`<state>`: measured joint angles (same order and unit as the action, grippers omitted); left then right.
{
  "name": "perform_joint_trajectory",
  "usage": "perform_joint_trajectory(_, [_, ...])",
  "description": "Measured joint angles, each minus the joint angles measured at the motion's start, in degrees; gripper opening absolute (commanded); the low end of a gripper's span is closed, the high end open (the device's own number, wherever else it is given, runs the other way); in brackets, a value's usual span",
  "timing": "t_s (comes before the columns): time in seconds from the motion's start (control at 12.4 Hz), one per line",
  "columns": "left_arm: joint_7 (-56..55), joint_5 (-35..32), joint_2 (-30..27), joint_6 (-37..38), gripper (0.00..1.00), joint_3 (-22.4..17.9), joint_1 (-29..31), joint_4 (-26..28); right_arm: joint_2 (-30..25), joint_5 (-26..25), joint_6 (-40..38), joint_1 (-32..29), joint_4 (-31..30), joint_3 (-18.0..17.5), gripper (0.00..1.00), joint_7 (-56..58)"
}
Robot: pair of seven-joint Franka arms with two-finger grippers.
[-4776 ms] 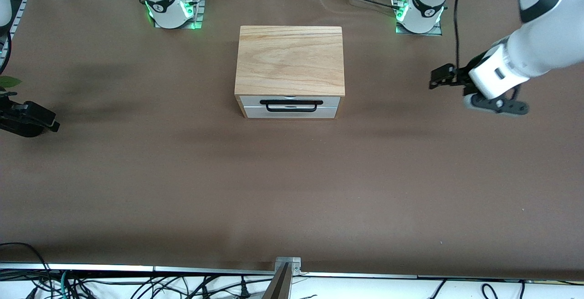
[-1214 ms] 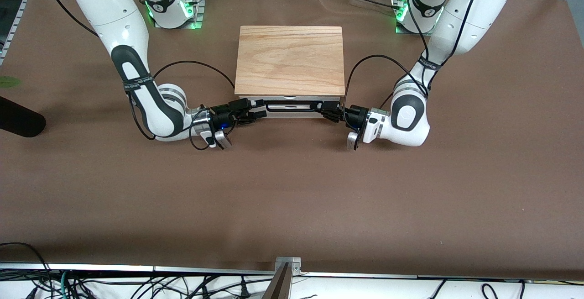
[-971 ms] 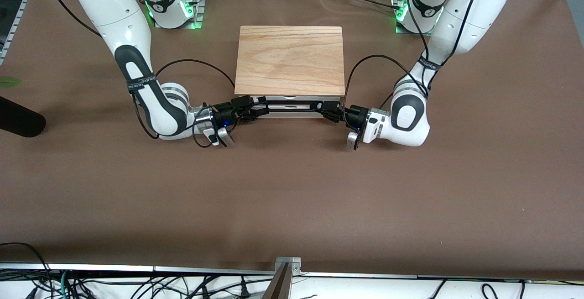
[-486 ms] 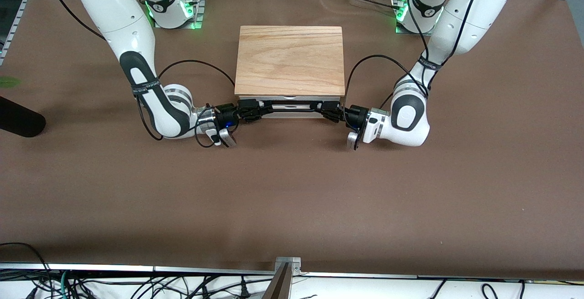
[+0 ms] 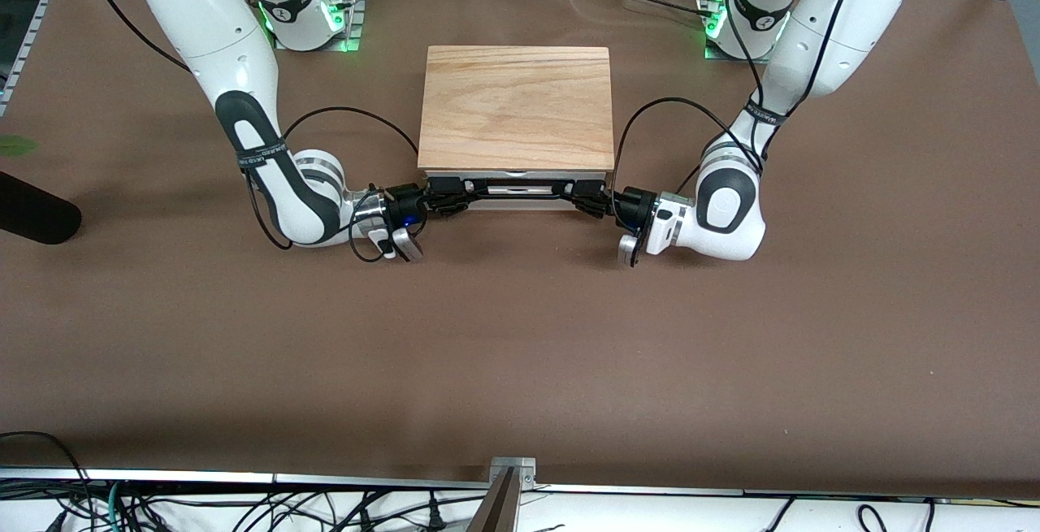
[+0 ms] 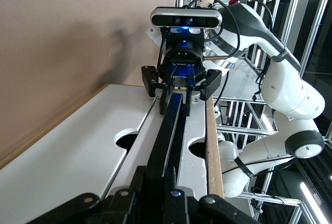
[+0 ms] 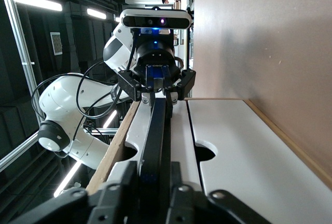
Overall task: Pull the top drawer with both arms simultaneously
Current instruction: 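Pull the handle outward with both grippers, sliding the drawer open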
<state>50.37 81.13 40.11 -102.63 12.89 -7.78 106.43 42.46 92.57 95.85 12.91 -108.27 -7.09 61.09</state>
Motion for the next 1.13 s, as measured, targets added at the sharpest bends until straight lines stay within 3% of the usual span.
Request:
perform_joint_trajectory(0.65, [-0.20,0.00,0.00,-0.06,0.00,0.01,0.06,-0.32,0.04,0.08,0.00,-0.01,0.55,0.11,0.09,-0.01])
perform_joint_trajectory(1.13, [-3.08,-0.18,0.40,-2.39,0.00,-0.36,0.01,-3.04,3.91,-1.26,-0.93,-0.14,7.54,0.59,0.08,-2.33])
